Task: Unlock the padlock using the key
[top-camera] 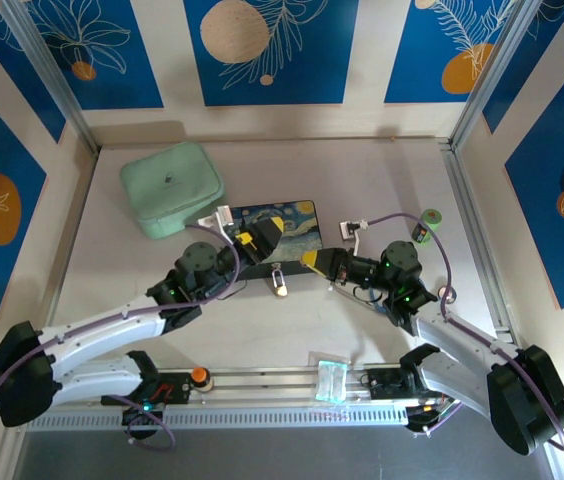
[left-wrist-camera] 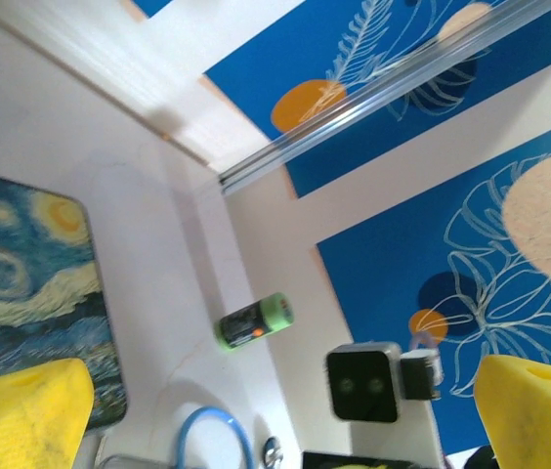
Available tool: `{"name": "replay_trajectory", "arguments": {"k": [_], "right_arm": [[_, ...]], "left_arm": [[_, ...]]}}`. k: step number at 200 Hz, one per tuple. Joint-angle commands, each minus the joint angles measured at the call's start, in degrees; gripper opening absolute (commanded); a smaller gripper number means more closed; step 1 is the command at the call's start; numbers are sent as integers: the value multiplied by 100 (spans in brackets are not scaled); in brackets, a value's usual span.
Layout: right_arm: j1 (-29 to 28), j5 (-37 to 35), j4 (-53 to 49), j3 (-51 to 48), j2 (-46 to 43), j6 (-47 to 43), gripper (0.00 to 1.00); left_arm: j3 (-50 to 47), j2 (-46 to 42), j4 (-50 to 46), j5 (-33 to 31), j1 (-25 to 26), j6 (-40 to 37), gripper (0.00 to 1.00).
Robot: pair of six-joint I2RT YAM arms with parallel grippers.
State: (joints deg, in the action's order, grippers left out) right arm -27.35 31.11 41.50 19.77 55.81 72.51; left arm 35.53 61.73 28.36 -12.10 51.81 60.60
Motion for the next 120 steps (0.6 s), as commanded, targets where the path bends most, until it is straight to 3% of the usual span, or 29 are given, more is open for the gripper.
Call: {"name": "replay_trajectory", "arguments": {"k": [1, 16, 30, 38, 56, 88, 106, 120], "right_arm": [[-9, 363, 227, 201, 91, 48, 0], [-45, 388, 72, 270, 114, 23, 0], [-81, 278, -162, 281, 76, -97, 0], [-90, 156, -309, 258, 28, -148, 0], [-77, -162, -824, 173, -182, -350, 0], [-101, -895, -2337, 144, -708, -948, 0], [-119, -1300, -3125, 202, -853, -1203, 0], [-159, -1490, -3509, 229, -898, -1369, 0]], "left_arm": [[98, -208, -682, -40, -37, -227, 98], [142, -216, -955, 42, -34, -181, 94], [253, -126, -1330, 205, -31, -196, 81], [332, -65, -1614, 289, -24, -192, 78], [336, 72, -2048, 353, -4, -84, 78], [-174, 47, -1879, 86, 110, 177, 81], [-118, 213, -2442, -46, 119, 373, 81], [-160, 466, -2324, 51, 144, 230, 77]]}}
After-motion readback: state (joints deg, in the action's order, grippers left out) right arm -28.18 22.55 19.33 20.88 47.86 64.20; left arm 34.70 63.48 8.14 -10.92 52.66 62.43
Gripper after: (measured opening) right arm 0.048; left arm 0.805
